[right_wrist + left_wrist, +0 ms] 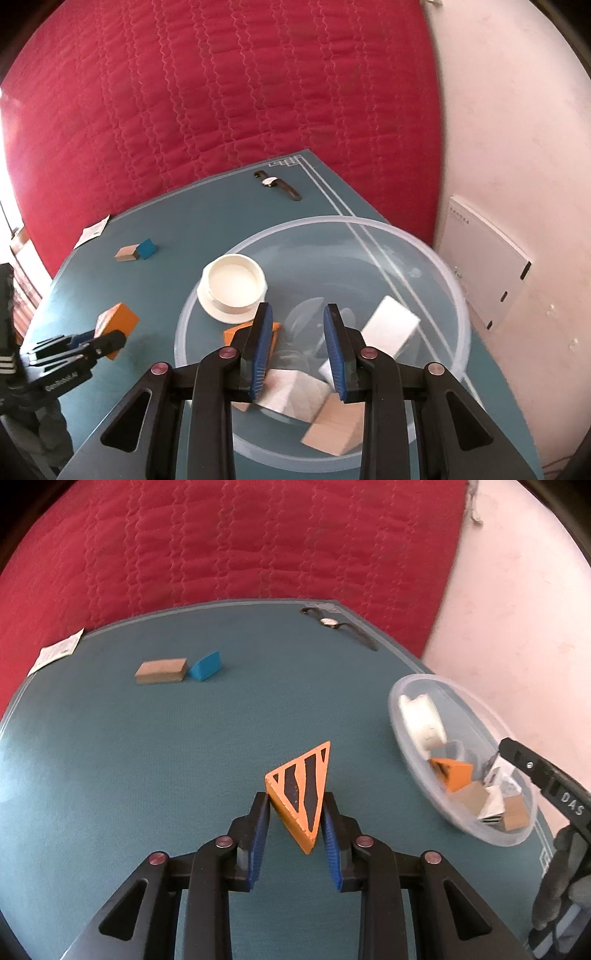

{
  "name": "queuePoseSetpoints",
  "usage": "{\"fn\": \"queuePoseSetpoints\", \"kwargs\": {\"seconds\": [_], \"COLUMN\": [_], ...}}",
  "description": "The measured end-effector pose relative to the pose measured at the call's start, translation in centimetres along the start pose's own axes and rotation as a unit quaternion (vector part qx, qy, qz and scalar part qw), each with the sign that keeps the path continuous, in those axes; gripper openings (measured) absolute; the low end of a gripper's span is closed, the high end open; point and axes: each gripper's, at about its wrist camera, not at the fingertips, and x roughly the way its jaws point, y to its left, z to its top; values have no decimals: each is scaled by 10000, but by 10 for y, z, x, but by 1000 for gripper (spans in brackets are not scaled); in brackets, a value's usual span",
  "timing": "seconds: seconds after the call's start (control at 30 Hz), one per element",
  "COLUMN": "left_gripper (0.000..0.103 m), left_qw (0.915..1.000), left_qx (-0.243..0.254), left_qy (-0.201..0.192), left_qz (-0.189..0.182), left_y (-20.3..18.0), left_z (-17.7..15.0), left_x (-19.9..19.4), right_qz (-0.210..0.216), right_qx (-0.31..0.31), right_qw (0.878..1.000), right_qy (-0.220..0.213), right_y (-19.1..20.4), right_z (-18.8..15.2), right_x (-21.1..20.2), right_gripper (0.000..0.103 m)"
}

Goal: Organize rigid objects
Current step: 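Carry the striped triangle into the bowl and open the left gripper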

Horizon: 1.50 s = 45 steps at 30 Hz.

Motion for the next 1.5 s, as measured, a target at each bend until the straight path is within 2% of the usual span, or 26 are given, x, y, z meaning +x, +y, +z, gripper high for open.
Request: {"fn": "queuePoseSetpoints", "kwargs": {"seconds": [0.27, 0.53, 0.57, 0.63, 0.67, 0.7, 1.0, 1.33, 1.5], "left_gripper": [29, 29, 30, 38, 55, 67, 68, 68, 69], "left_qw": [9980, 9937, 9933, 9932, 9935, 9941, 9958, 9991, 9995], "left_qx": [477, 917, 936, 926, 901, 849, 722, 418, 324], "left_qy": [-71, -30, -33, -20, -10, -37, -82, -19, -3], "left_qz": [-416, -645, -684, -700, -694, -670, -559, -22, 47], "left_y": [-48, -92, -96, -101, -101, -100, -85, -63, -58], "left_z": [17, 29, 30, 31, 32, 31, 30, 39, 44], "left_x": [-4, 6, 8, 11, 12, 12, 12, 37, 40], "right_qz": [-157, -151, -152, -160, -161, -161, -164, -155, -159], "right_qx": [176, 241, 253, 264, 272, 285, 302, 321, 327], "right_qw": [9996, 9995, 9994, 9994, 9994, 9994, 9993, 9993, 9993], "right_qy": [-155, -158, -155, -155, -152, -149, -131, -128, -129], "right_y": [-21, -27, -28, -29, -30, -31, -33, -30, -29], "right_z": [3, 3, 3, 3, 3, 3, 3, 2, 3], "right_x": [-10, -11, -11, -12, -12, -13, -11, -12, -12], "right_gripper": [30, 30, 30, 30, 30, 30, 30, 30, 30]}}
